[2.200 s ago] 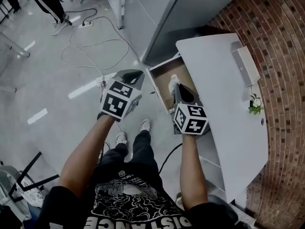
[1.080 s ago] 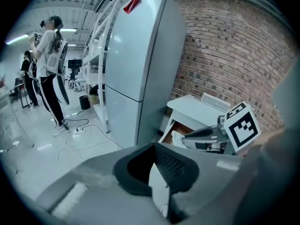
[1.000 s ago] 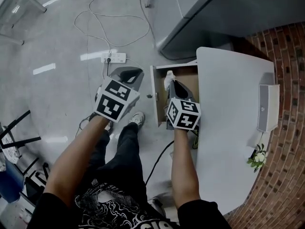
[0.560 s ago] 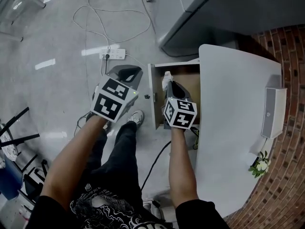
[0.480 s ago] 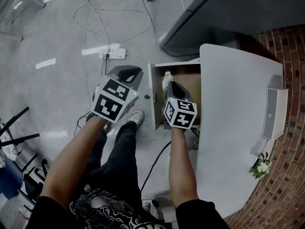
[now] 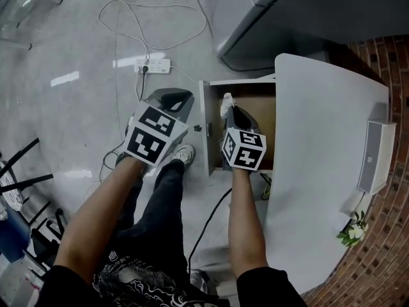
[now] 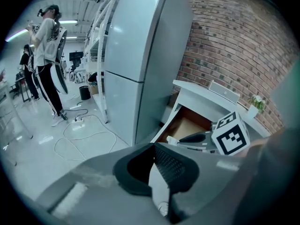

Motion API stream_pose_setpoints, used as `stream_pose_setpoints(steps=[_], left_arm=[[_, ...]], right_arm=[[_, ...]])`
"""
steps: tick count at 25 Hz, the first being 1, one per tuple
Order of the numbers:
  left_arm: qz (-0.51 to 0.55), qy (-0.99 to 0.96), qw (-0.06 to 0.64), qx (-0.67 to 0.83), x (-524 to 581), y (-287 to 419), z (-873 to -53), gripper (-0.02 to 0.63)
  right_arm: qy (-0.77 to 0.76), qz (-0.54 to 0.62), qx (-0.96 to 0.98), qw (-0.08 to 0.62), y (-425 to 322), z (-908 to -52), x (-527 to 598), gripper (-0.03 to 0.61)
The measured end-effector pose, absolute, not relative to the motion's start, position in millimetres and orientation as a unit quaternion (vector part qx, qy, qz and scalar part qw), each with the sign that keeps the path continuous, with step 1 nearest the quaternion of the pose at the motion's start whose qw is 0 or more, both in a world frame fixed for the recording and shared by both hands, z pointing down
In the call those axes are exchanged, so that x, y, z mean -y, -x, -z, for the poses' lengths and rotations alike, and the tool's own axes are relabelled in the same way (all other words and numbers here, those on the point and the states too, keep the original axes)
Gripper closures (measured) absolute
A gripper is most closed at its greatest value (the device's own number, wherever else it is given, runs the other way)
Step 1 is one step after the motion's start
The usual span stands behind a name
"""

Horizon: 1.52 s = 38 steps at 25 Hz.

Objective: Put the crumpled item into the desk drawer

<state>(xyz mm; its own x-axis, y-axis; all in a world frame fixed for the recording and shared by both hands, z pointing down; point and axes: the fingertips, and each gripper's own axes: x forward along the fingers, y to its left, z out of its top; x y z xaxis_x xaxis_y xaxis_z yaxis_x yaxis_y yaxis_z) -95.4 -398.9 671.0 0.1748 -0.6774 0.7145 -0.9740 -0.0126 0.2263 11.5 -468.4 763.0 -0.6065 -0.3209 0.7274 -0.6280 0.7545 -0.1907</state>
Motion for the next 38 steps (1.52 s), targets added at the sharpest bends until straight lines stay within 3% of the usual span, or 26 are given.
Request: stream_pose_setpoints(steps=[6, 10, 19, 38], left_arm=[[-0.211, -0.678, 0.357, 0.607, 397, 94, -673, 0.614], [-0.212, -0.678, 0.354, 0.609, 398, 94, -672, 0.614], [-0.209, -0.669, 0.353, 0.620, 394, 98, -659, 0.614], [-0.172, -0.647, 0.291, 0.684, 384, 142, -531, 0.614]], right_arm=[[-0.268, -0.221, 0.871, 0.346, -13, -765, 466, 0.546], [-0.265, -0.226, 0.875, 0.336, -11, -764, 466, 0.505], [-0.254, -0.223, 0.877, 0.342, -7, -750, 460, 0.502], [-0.218, -0.171, 0.919, 0.280, 49, -584, 457, 0.512]])
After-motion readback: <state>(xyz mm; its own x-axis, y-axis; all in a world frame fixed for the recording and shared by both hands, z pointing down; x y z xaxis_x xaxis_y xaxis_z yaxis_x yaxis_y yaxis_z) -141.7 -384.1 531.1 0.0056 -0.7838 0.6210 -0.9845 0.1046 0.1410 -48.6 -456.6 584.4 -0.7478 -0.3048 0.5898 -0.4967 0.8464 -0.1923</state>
